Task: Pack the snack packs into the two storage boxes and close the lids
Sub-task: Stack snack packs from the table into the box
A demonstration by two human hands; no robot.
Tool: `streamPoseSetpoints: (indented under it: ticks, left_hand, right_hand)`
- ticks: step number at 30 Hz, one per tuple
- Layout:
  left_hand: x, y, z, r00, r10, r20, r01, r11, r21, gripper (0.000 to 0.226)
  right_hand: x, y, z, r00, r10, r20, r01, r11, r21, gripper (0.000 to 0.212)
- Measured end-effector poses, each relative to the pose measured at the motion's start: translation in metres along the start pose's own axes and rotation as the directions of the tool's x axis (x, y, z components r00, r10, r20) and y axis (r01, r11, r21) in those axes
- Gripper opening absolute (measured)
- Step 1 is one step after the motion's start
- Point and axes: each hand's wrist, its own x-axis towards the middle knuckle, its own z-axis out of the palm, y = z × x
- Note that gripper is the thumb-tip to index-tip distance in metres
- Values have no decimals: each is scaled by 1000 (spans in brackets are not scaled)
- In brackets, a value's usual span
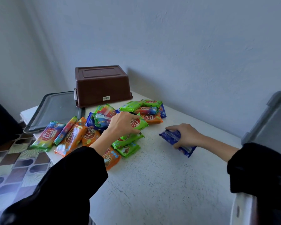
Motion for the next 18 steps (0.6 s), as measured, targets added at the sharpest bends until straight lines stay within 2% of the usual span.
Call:
streamPoseSetpoints:
  ticks: [5, 11, 14, 18]
  left_hand:
    - [-14, 37, -26, 990, 135, -38, -138, 986, -88, 62]
    - [-36, 104, -55, 935, 351, -57, -355, 925, -137, 63]
    - [-58, 145, -66, 871, 491, -26, -487, 854, -184, 61]
    - [-88, 196, -68, 747, 662, 65, -639, 741, -204, 61]
  right_hand:
    - [-52, 6, -46, 993, -14, -121, 26, 995, 99, 74]
    - [-151, 27, -84, 975, 14, -223, 22, 987, 158, 72]
    - [-205, 42, -89, 972, 39, -232, -12, 993, 120, 72]
    - [-273, 59, -84, 971, 97, -217, -71, 990, 123, 74]
